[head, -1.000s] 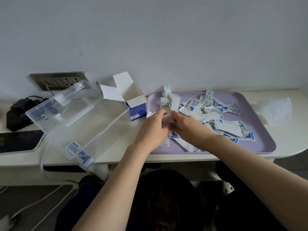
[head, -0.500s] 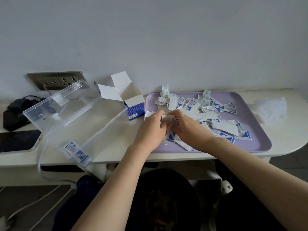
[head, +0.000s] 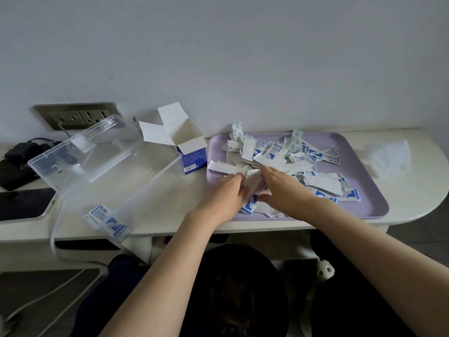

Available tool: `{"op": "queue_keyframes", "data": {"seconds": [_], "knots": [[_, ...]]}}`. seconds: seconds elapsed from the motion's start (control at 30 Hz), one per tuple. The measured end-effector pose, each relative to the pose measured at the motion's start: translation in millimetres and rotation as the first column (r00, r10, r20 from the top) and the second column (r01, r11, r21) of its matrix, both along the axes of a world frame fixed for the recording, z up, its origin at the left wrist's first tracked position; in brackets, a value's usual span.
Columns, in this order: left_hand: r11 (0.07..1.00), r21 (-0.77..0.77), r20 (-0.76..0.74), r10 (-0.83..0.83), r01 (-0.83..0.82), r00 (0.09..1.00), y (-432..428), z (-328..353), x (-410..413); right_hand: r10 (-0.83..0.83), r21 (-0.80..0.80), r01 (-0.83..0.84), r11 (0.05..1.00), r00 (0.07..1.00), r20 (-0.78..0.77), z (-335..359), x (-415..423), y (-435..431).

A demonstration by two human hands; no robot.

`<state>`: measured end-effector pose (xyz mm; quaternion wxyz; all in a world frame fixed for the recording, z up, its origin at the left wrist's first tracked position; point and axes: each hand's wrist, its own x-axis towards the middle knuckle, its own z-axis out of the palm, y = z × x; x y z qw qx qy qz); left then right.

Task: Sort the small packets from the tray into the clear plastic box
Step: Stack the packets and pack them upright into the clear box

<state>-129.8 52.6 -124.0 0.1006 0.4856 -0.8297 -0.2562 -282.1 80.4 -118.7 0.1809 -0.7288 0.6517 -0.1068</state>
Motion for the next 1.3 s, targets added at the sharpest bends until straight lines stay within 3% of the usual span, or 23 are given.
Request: {"op": "queue_keyframes", "data": {"seconds": [0.13,0.33,0.4,0.5,0.63,0.77,1.0,1.07,1.17,1.3], "knots": [[0.995,-0.085,0.111,-0.05,0.059,0.993,-2,-9,-1,-0.047,-0.006,0.049,0.999,0.981,0.186,0,3,2],[0.98,-0.15,0.192,-0.101,0.131,0.976,-1,-24,-8,-0.007,-0.06,0.022,0.998,0.97,0.244,-7,10,6],[0.98,-0.172,0.153,-0.071,0.098,0.986,-1,-22,-6,-0.014,-0.07,0.035,0.997,0.958,0.286,-7,11,5],[0.996,-0.087,0.06,-0.012,0.017,0.998,1,-15,-5,-0.006,-0.101,0.039,0.994,0.952,0.306,-2,11,4],[0.982,-0.189,0.086,0.017,0.0,0.996,4,-5,-6,0.025,-0.205,0.028,0.978,0.968,0.249,5,12,7],[0.921,-0.39,0.208,0.067,0.02,0.976,7,5,-8,0.052,-0.299,-0.049,0.953,0.999,0.002,10,16,13],[0.978,-0.205,0.219,0.012,0.034,0.976,13,-3,-9,0.011,-0.065,-0.038,0.997,0.928,-0.371,0,12,18],[0.982,-0.177,0.301,-0.011,0.067,0.954,14,-7,-8,0.013,0.006,-0.012,1.0,0.906,-0.423,-4,9,20],[0.973,-0.2,0.408,-0.023,0.114,0.913,16,-7,-9,0.012,0.061,0.014,0.998,0.914,-0.406,-9,8,21],[0.972,-0.213,0.354,-0.02,0.101,0.935,18,1,-6,-0.073,0.074,0.087,0.993,0.98,-0.183,-5,10,19]]}}
